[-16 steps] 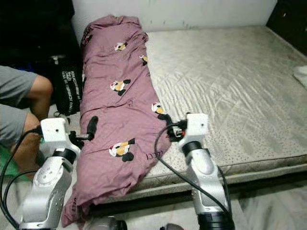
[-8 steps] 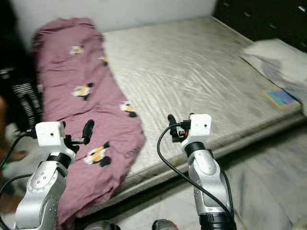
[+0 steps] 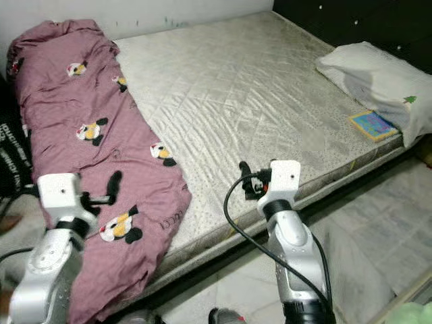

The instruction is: Clean up the room

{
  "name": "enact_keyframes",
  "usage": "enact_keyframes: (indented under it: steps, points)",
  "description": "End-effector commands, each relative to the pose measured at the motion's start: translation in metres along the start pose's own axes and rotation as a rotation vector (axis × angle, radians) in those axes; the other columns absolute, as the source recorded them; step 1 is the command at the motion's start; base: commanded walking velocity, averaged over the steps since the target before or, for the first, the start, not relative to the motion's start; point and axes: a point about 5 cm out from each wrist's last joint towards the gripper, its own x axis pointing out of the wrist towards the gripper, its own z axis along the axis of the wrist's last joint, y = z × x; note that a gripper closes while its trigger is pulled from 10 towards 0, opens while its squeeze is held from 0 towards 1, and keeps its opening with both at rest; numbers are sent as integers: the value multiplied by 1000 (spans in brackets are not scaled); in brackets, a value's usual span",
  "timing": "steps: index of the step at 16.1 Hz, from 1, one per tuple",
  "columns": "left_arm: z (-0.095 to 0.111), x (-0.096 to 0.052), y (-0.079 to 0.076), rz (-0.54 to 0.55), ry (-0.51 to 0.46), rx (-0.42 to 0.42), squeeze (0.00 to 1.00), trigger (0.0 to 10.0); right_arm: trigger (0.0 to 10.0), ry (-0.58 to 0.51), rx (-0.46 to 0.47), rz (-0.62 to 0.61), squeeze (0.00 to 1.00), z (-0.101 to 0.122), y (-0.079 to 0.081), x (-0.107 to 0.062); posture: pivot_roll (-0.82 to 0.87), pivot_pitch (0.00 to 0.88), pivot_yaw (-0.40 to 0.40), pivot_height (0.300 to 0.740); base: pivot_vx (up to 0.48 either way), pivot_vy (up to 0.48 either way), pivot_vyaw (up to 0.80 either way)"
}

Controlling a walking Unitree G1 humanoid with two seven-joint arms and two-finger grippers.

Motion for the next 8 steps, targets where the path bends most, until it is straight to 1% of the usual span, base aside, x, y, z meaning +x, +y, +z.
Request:
enact_keyframes:
  steps: [1, 2, 3, 4, 6, 8]
  points:
    - [6, -2, -1, 5, -27, 20, 0, 10000, 10000, -7, -9, -13, 0, 1, -6, -2, 18, 80, 18, 740, 0, 0, -519]
    - [6, -7, 0, 23, -28, 30, 0, 10000, 10000, -3, -5, -7, 0, -1, -4, -4, 20, 70, 8, 740, 0, 0, 0]
    - [3, -9, 1, 29, -23, 33, 0, 10000, 10000, -1, -1, 19, 0, -1, 0, -6, 19, 70, 11, 740, 0, 0, 0]
    - [-2, -9, 1, 29, -8, 34, 0, 10000, 10000, 1, 2, 29, 0, -3, 4, -6, 14, 60, 30, 740, 0, 0, 0]
    - [-5, -3, -4, -12, 9, 43, 0, 10000, 10000, -13, 23, -33, 0, -4, 0, -8, 4, 54, 74, 740, 0, 0, 0]
    - [-4, 4, -8, -69, 13, 58, 0, 10000, 10000, -14, 24, -55, 0, -6, -1, -10, -15, 52, 95, 740, 0, 0, 0]
